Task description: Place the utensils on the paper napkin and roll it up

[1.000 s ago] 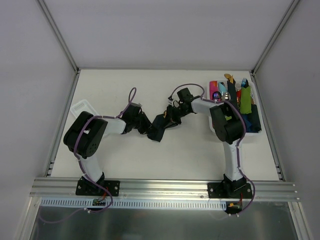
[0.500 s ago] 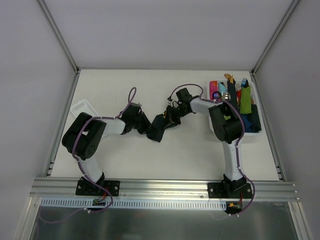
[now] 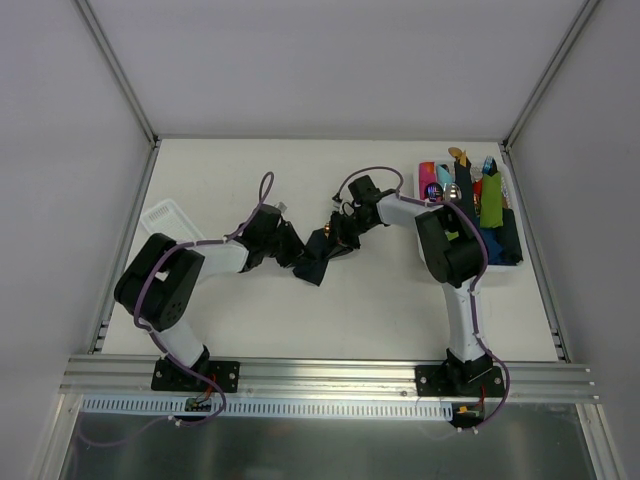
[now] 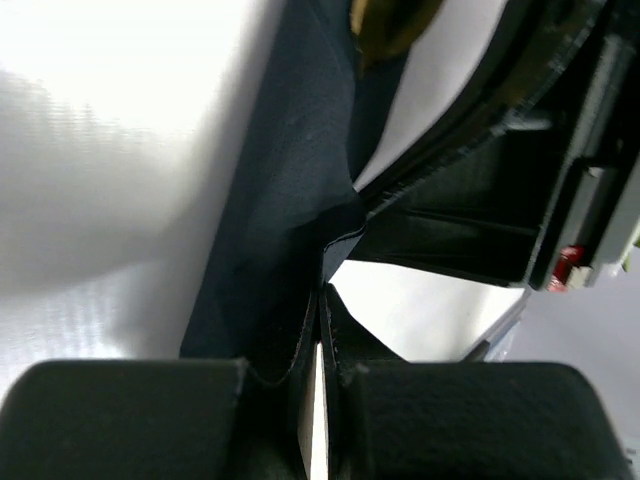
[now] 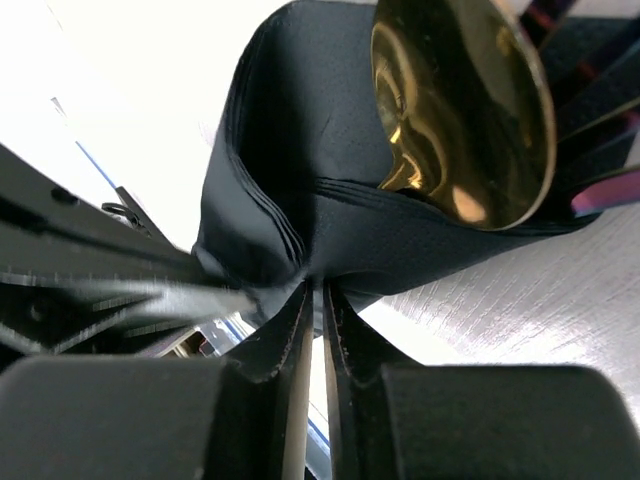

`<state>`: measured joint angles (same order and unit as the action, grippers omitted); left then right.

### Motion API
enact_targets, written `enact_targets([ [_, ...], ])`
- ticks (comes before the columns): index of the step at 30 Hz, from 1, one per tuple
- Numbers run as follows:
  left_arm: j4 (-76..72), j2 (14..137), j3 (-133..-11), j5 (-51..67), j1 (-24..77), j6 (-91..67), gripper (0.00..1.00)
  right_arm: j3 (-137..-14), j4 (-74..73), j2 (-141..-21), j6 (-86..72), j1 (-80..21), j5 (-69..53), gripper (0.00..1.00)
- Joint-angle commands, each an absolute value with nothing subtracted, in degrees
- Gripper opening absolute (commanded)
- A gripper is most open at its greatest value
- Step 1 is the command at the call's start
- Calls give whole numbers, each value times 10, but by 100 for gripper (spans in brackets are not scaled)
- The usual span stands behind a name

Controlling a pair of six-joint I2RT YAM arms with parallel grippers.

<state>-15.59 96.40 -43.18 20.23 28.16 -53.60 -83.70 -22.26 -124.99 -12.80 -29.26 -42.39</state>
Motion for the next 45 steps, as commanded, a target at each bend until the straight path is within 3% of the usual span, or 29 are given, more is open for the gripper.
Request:
enact_targets([
  [1,-204,957,-427,233,294,-552,0,-845,-253,-1268,-106,-300,-373,11],
  [6,-289,967,-397,253,297,-606,0,-847,-255,-1267,-109,-301,-367,11],
  [17,-625,1045,-298,278,301,-777,0,-847,-258,-1265,-112,-301,-359,10],
  [21,-830,1131,-272,266,305,-869,0,-847,-260,-1266,-114,-301,-357,10],
  [27,-889,1168,-264,248,316,-881,0,-847,-262,-1265,-112,-301,-352,9],
  [31,-832,1129,-262,243,316,-845,5,-848,-264,-1265,-111,-301,-348,9],
  [35,-681,1043,-268,213,316,-773,24,-855,-274,-1266,-108,-301,-340,9],
  [39,-394,908,-311,153,316,-630,32,-865,-290,-1267,-98,-301,-331,9],
  [45,-136,848,-410,67,315,-481,47,-872,-298,-1271,-97,-302,-328,8],
])
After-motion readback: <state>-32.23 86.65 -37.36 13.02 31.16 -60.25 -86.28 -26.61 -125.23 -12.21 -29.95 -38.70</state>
